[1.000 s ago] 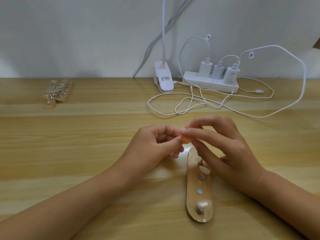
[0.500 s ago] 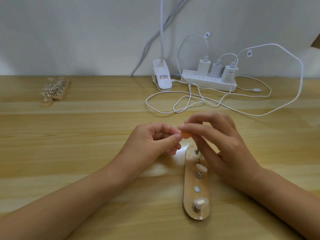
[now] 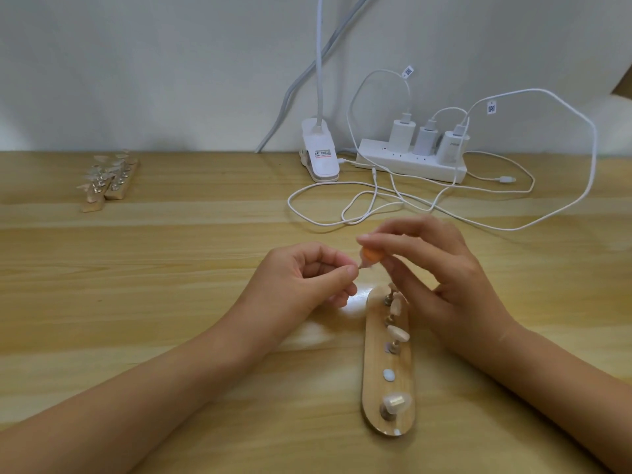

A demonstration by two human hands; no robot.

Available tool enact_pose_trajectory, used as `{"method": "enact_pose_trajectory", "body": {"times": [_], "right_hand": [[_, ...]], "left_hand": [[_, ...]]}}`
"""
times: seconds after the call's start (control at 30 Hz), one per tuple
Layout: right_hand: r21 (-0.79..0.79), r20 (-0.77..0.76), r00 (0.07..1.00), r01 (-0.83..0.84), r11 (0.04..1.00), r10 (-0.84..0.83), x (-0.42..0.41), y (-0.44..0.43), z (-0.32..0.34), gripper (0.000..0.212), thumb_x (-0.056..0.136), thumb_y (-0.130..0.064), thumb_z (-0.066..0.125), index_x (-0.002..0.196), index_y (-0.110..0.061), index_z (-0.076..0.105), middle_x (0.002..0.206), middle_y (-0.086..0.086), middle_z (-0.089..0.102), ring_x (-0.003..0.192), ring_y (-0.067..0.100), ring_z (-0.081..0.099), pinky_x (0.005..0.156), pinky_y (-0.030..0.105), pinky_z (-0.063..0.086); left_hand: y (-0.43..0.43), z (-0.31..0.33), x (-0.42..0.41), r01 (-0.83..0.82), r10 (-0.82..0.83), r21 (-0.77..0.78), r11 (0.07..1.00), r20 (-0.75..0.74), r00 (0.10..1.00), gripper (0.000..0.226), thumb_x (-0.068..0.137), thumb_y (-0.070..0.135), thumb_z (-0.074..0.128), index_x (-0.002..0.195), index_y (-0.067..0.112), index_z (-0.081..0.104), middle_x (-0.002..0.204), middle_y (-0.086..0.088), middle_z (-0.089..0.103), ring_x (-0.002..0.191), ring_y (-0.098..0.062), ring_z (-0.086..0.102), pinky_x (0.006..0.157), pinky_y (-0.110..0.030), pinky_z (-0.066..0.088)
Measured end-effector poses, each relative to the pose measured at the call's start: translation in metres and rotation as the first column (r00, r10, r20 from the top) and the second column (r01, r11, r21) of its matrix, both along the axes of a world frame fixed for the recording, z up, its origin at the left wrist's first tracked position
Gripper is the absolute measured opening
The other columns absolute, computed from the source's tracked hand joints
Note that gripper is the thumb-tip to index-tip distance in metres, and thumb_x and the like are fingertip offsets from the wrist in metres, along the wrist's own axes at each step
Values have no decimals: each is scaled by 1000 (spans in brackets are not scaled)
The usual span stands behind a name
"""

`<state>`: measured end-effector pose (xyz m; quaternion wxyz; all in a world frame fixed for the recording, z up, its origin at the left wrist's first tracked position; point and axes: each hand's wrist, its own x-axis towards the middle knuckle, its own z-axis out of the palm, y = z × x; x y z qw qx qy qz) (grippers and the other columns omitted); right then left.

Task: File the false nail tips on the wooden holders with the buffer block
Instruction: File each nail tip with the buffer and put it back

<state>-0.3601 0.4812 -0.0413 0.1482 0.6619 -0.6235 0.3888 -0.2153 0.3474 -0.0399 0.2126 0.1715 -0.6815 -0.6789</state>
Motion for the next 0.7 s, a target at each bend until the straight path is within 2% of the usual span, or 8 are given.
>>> {"method": "enact_pose_trajectory", "body": {"times": [0.13,0.27,0.33,0.47,0.57,0.7], "right_hand": [[27,29,999,-46,999,45,1,-1,-2,29,92,-2,61,118,-14,69,113,2,63,109,21,58,97,32,43],[45,192,980,-59,997,50,-1,0,-1,28,93,-7,60,118,-18,69,115,-2,62,113,17,58,98,34,44],[52,174,982,-89,995,79,1,1,-2,29,94,-9,59,119,-21,68,117,-5,61,113,16,58,98,31,44],[56,235,972,-45,997,31,-2,1,-1,30,93,-8,59,119,-22,68,116,-6,61,115,15,57,100,37,44],[47,159,985,-76,996,68,0,1,-2,31,94,-7,59,119,-23,66,119,-8,59,113,15,57,98,34,44],[41,197,979,-71,997,61,-1,0,-2,31,94,-7,58,119,-23,66,118,-6,59,115,15,56,99,36,44]], "left_hand": [[-1,-1,0,9,-9,-15,1000,6,1000,8,87,8,68,83,14,71,66,-1,71,58,-9,62,59,-15,49],[0,0,0,12,-12,0,1000,-5,1000,5,86,7,68,84,11,70,65,-1,70,57,-8,61,57,-14,49],[0,-1,0,15,-15,-9,1000,-6,1000,4,86,9,69,84,12,70,65,0,71,58,-8,62,57,-14,49],[0,-2,0,9,-9,-35,999,6,1000,5,85,10,70,83,14,70,65,-1,70,59,-12,60,59,-16,49],[0,-2,0,21,-21,-50,999,-3,1000,5,82,16,74,80,19,71,66,-2,70,58,-10,61,60,-16,49],[0,-2,0,37,-36,-81,996,11,999,15,87,11,69,84,23,76,69,0,71,61,-9,63,63,-15,50]]}}
